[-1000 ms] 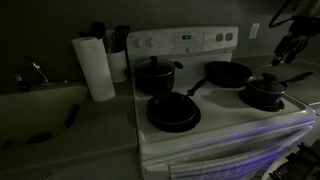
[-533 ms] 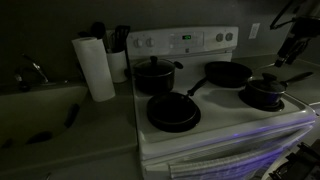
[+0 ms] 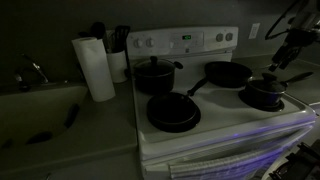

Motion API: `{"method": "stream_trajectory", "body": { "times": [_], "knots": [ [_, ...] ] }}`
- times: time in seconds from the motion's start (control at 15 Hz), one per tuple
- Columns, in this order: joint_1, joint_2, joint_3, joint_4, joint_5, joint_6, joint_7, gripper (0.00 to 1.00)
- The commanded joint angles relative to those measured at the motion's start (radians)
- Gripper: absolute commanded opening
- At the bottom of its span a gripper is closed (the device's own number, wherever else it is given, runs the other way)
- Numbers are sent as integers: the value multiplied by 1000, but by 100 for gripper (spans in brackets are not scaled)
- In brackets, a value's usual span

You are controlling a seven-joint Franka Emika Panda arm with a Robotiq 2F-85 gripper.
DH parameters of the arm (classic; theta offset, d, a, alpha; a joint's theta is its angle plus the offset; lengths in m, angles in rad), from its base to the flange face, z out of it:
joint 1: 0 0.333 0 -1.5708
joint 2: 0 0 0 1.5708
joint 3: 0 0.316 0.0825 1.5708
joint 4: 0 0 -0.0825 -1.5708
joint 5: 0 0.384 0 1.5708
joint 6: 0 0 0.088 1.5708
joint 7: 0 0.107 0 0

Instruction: Remove the lid from the small pot and put it on the stove

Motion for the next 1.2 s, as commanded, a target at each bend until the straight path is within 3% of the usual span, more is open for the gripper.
{"method": "stream_trajectory", "body": {
  "times": [0.0,1.13],
  "knots": [
    [-2,60,7,17,48,22,-39,100],
    [-13,154,65,20,42,19,10,100]
  ]
}}
